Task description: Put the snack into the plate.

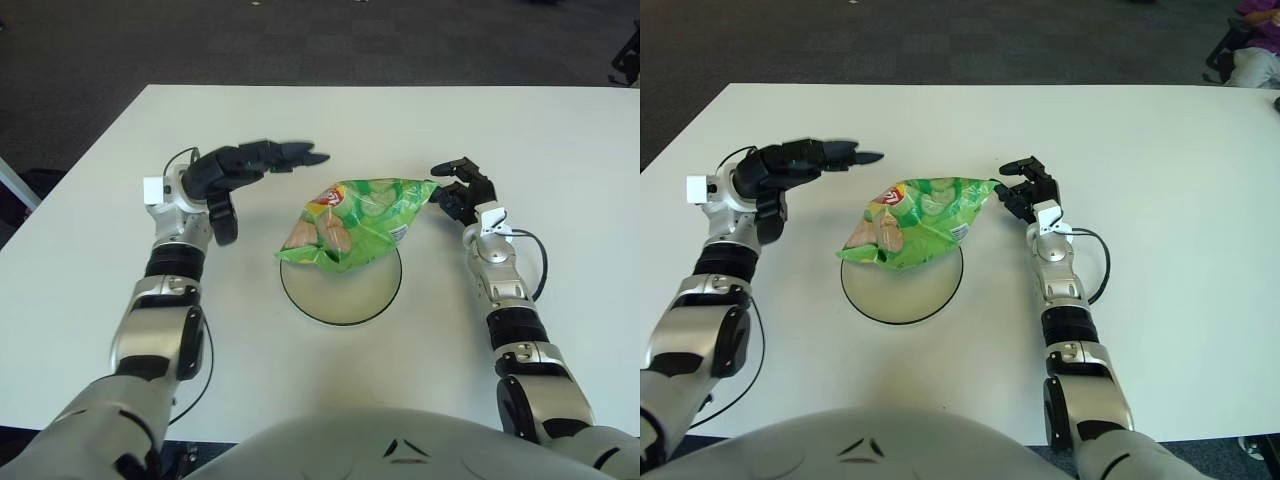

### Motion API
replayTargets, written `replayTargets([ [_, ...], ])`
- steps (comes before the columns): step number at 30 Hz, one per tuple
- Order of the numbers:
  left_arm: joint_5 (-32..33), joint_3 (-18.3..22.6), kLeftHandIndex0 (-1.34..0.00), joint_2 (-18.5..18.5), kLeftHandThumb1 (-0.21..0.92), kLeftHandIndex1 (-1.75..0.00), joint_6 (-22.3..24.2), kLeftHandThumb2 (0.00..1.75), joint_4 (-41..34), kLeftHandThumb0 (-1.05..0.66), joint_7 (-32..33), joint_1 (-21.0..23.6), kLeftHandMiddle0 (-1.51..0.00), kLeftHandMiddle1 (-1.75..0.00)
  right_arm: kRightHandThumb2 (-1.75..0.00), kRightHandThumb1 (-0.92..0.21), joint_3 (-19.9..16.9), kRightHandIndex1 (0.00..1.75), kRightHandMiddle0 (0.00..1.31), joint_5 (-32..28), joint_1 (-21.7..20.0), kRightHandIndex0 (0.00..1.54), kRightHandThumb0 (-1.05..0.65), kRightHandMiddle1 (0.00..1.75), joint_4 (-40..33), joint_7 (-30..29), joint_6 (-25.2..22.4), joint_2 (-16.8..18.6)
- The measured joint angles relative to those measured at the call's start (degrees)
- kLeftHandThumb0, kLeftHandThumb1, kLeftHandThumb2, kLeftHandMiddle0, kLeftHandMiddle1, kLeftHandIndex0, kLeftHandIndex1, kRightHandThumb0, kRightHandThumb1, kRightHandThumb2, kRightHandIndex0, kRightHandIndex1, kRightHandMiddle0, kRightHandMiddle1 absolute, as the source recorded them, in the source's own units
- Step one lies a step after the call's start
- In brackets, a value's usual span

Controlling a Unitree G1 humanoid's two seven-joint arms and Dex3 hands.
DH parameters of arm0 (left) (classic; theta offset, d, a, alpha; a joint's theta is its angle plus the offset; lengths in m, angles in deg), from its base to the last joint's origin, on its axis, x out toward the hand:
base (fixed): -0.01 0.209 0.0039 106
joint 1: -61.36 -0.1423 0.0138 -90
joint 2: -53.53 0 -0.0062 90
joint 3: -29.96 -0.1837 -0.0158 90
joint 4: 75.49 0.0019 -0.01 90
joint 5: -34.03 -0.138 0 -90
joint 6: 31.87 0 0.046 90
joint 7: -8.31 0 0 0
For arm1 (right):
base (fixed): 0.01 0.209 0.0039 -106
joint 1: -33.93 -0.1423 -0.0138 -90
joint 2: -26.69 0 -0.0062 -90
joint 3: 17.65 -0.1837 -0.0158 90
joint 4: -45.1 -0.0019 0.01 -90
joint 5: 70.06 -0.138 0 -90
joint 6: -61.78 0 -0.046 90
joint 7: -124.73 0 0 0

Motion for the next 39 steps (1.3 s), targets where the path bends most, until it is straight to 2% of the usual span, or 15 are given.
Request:
replayTargets([
  [1,0.16,1.02,-0.51,-0.07,0.92,-0.48,1.73,0.53,-0.02,-0.66,2.93,0.34,-0.74,-0.35,-0.12,-0.92,-0.03,1.26,0.51,0.00,0.00,0.72,-0.01,1.17,0.05,-0.01,0.00,0.00],
  [2,-0.11,1.55,-0.49,0.09,0.92,-0.68,3.57,0.48,-0.23,-0.60,5.53,0.63,-0.79,-0.31,-0.12,-0.92,-0.06,1.26,0.51,-0.01,0.00,0.72,-0.01,1.17,0.10,-0.01,0.00,-0.02],
  [3,-0.96,1.77,-0.46,0.40,0.92,-0.99,4.44,0.43,-0.38,-0.51,8.23,0.93,-0.86,-0.26,-0.12,-0.92,-0.07,1.26,0.51,0.00,0.00,0.72,-0.01,1.17,0.11,-0.02,0.00,-0.02],
  [4,-1.83,1.96,-0.45,0.63,0.92,-1.16,4.91,0.38,-0.46,-0.46,10.78,1.16,-0.91,-0.38,-0.12,-0.92,-0.06,1.26,0.51,0.00,0.00,0.72,-0.01,1.17,0.11,-0.02,0.00,-0.02],
  [5,-2.90,2.10,-0.45,0.82,0.92,-1.23,5.07,0.36,-0.54,-0.44,13.30,1.32,-0.90,-0.45,-0.12,-0.92,-0.05,1.26,0.51,0.00,0.00,0.72,-0.01,1.17,0.10,-0.02,0.00,-0.02],
  [7,-5.08,2.30,-0.46,0.84,0.92,-1.36,4.91,0.31,-0.64,-0.39,18.28,1.42,-0.87,-0.84,-0.12,-0.92,-0.02,1.26,0.51,0.00,0.00,0.72,-0.01,1.17,0.10,-0.02,0.00,0.00],
  [8,-6.18,2.38,-0.48,0.74,0.92,-1.39,4.61,0.28,-0.62,-0.38,20.54,1.41,-0.85,-1.06,-0.12,-0.92,0.00,1.26,0.51,0.00,0.00,0.72,-0.01,1.17,0.10,-0.02,0.00,0.00],
  [9,-7.55,2.45,-0.48,0.55,0.92,-1.40,4.17,0.28,-0.55,-0.38,23.08,1.41,-0.84,-1.13,-0.12,-0.92,0.00,1.26,0.51,0.00,0.00,0.72,-0.01,1.17,0.10,-0.02,0.00,0.01],
  [10,-8.92,2.54,-0.48,0.29,0.92,-1.41,3.57,0.27,-0.46,-0.37,25.64,1.41,-0.82,-1.29,-0.12,-0.92,0.00,1.26,0.51,0.00,0.00,0.72,-0.01,1.17,0.10,-0.02,0.00,0.01],
  [14,-13.70,2.84,-0.47,-1.11,0.92,-1.46,1.88,0.27,0.55,-0.36,35.20,1.44,-0.75,-1.63,-0.12,-0.92,0.02,1.26,0.51,-0.01,0.00,0.72,-0.01,1.17,0.10,-0.05,0.00,0.08],
  [16,-14.96,3.38,-0.45,-2.41,0.92,-1.49,2.25,0.29,1.32,-0.36,39.88,1.47,-0.73,-1.69,-0.12,-0.92,0.01,1.26,0.51,-0.01,0.00,0.72,-0.01,1.17,0.10,-0.13,0.00,0.15],
  [19,-15.25,4.32,-0.42,-4.66,0.92,-1.52,5.46,0.31,1.74,-0.36,46.32,1.46,-0.72,-1.73,-0.12,-0.92,-0.01,1.26,0.51,-0.02,0.00,0.72,-0.01,1.17,0.10,-0.37,0.02,0.34],
  [24,-17.32,4.46,-0.39,-6.47,0.92,-1.55,9.31,0.34,0.85,-0.36,52.89,1.32,-0.70,-1.74,-0.12,-0.92,-0.05,1.27,0.52,-0.13,-0.01,0.71,-0.01,1.16,0.10,-0.47,0.11,0.47],
  [39,-28.74,2.36,-0.40,-9.13,0.92,-1.55,9.02,0.33,-0.50,-0.36,66.82,-1.12,-0.73,-1.65,-0.12,-0.92,-0.09,1.28,0.52,-0.35,-0.02,0.71,-0.01,1.16,0.09,-0.75,0.28,0.48],
])
